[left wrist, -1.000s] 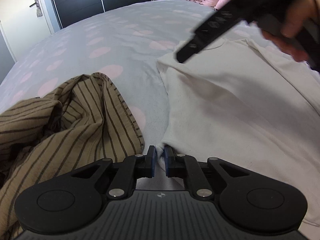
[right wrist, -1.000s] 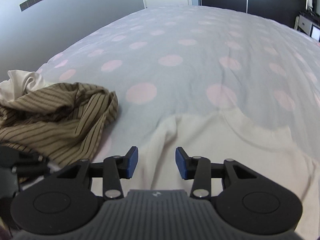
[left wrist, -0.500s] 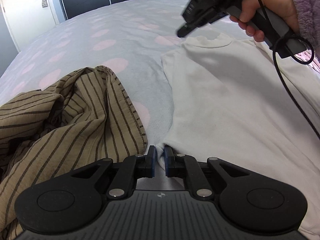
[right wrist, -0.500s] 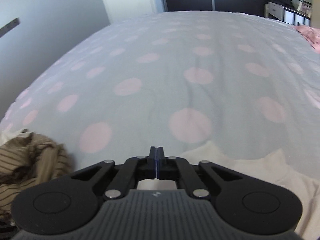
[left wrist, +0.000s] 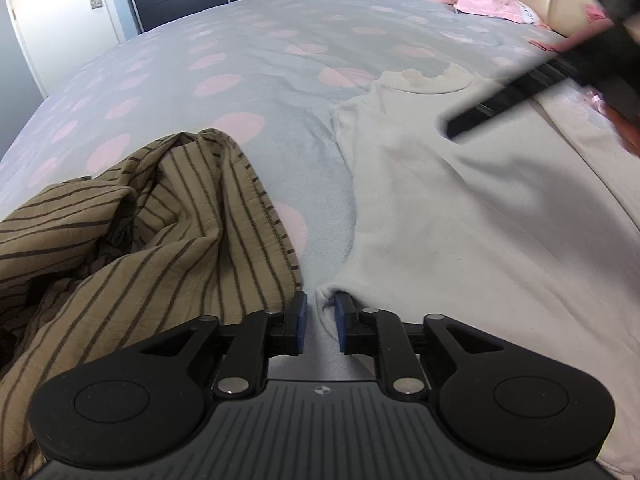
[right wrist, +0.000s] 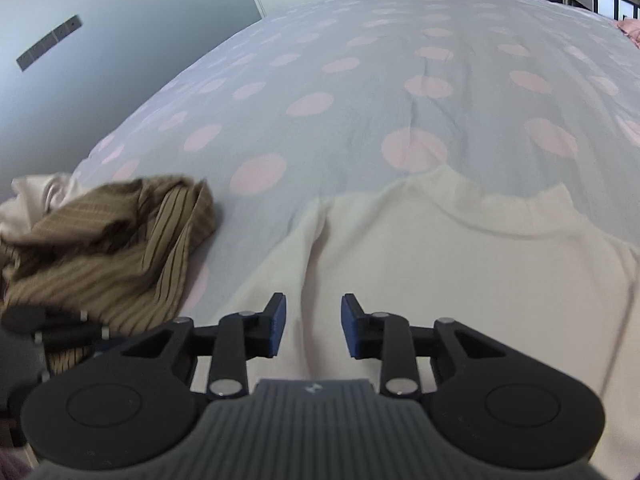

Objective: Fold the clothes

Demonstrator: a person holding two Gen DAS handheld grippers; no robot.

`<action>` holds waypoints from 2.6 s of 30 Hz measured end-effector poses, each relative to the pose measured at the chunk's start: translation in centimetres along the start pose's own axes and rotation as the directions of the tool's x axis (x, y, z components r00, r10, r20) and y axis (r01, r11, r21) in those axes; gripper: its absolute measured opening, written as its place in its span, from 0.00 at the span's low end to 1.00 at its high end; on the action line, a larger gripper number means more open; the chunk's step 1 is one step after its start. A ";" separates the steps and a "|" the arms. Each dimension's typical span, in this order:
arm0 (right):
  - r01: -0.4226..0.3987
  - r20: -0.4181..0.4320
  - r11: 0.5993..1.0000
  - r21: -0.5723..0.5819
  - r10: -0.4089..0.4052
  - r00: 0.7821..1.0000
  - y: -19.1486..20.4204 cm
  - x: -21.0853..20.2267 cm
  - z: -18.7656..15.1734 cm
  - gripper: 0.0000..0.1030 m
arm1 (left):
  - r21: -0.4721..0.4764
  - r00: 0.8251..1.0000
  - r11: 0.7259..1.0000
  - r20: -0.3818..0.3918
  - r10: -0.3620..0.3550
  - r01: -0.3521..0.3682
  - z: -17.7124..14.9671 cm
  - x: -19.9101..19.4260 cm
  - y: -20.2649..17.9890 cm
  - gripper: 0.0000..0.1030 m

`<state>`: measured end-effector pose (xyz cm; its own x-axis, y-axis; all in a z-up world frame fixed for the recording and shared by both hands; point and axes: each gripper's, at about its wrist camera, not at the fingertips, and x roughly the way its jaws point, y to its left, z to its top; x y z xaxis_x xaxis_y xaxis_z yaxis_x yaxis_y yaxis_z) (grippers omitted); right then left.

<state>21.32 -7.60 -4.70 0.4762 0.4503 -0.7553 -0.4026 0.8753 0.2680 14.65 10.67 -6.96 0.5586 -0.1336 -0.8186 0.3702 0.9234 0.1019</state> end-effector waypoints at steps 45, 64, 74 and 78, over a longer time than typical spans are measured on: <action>0.019 -0.202 0.979 -0.201 -0.061 0.978 12.7 -13.1 -28.2 0.08 | -0.287 0.982 0.940 0.087 -0.168 0.186 -1.6 -1.5 -1.7 0.06; -0.334 -0.259 0.937 -0.102 0.299 0.918 17.5 -11.4 -25.3 0.07 | -0.267 0.991 0.957 0.098 -0.089 0.112 -0.8 -2.4 1.2 0.04; -0.370 -0.357 0.928 -0.046 0.331 0.874 17.9 -7.8 -26.4 0.16 | -0.270 0.992 0.954 0.027 -0.127 0.129 -2.2 -2.1 1.6 0.11; -0.371 -0.331 0.928 -0.038 0.339 0.881 16.8 -8.3 -26.3 0.32 | -0.257 0.991 0.957 0.018 -0.133 0.134 -3.1 -3.9 1.2 0.21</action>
<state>-9.94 -1.31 -9.67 0.0244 0.6349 -0.7722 -0.5802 0.6381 0.5062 10.60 13.40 -5.41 0.5174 -0.2620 -0.8147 0.2382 0.9584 -0.1570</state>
